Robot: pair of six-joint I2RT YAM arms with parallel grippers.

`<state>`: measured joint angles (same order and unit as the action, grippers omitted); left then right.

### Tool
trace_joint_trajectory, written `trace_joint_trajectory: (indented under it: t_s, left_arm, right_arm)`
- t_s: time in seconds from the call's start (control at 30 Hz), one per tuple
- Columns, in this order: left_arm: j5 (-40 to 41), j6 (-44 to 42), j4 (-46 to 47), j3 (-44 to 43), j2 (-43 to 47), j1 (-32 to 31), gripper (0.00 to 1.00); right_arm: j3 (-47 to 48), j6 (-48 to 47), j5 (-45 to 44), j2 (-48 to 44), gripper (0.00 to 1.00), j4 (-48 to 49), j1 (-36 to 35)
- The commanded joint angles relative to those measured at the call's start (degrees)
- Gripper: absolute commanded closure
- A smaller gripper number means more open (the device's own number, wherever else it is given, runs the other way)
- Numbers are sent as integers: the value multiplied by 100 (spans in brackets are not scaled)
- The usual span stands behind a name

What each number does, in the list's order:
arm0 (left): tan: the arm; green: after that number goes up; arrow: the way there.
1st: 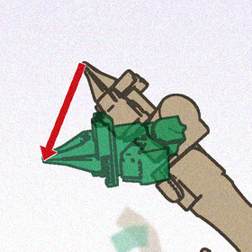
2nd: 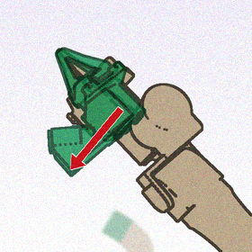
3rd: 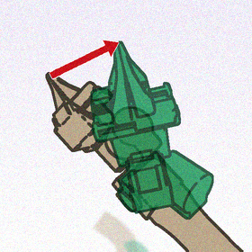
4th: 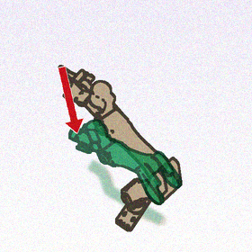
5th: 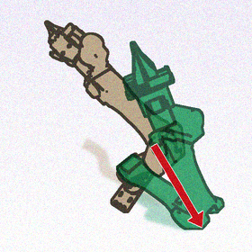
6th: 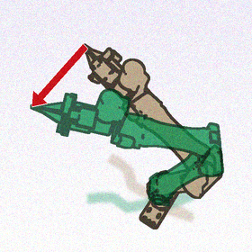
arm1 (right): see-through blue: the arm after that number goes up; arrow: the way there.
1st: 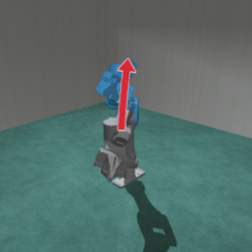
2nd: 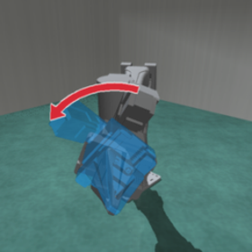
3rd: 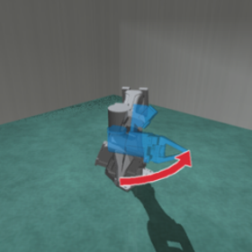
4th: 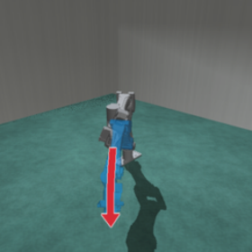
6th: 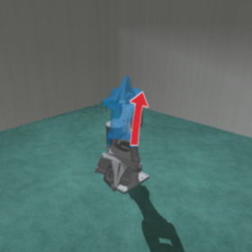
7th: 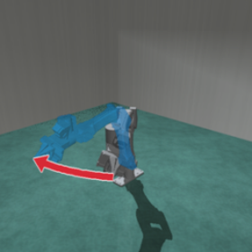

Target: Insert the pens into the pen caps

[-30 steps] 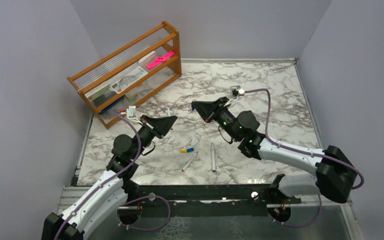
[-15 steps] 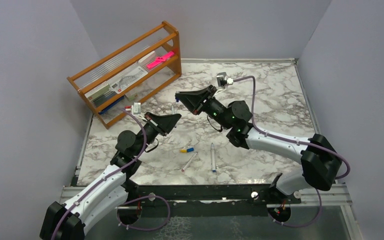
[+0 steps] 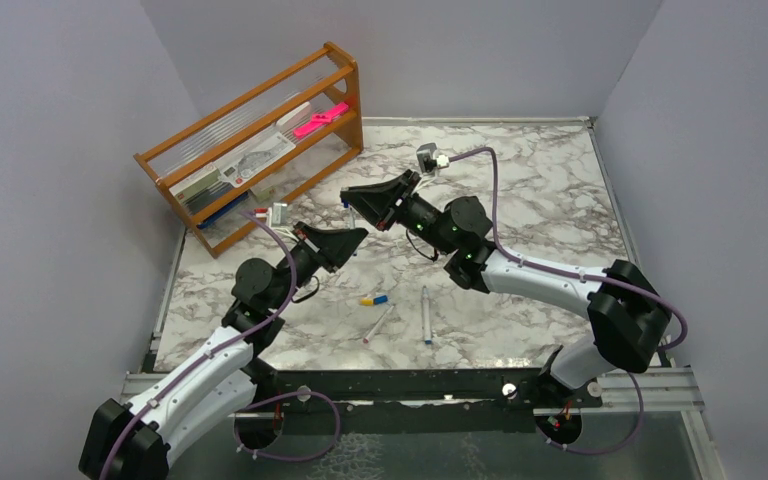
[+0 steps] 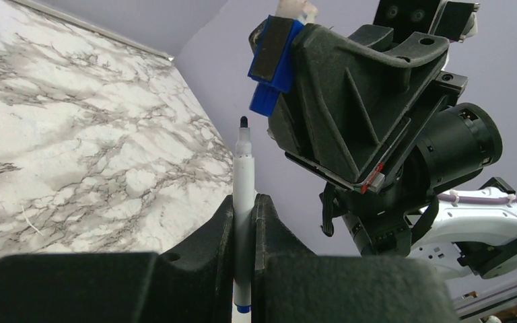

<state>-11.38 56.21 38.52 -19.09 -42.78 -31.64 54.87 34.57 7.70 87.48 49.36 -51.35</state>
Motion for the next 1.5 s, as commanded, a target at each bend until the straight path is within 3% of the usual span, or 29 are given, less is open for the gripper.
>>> trace_joint_trajectory:
  t_s: [0.0,1.47]
  left_arm:
    - [-157,-66,230,-113,150,-35,100]
    - [3,-231,228,-46,88,-97,100]
  right_arm:
    - [139,-210,60,-32,98,-147,5]
    - [-327,111,143,-146,98,106,171]
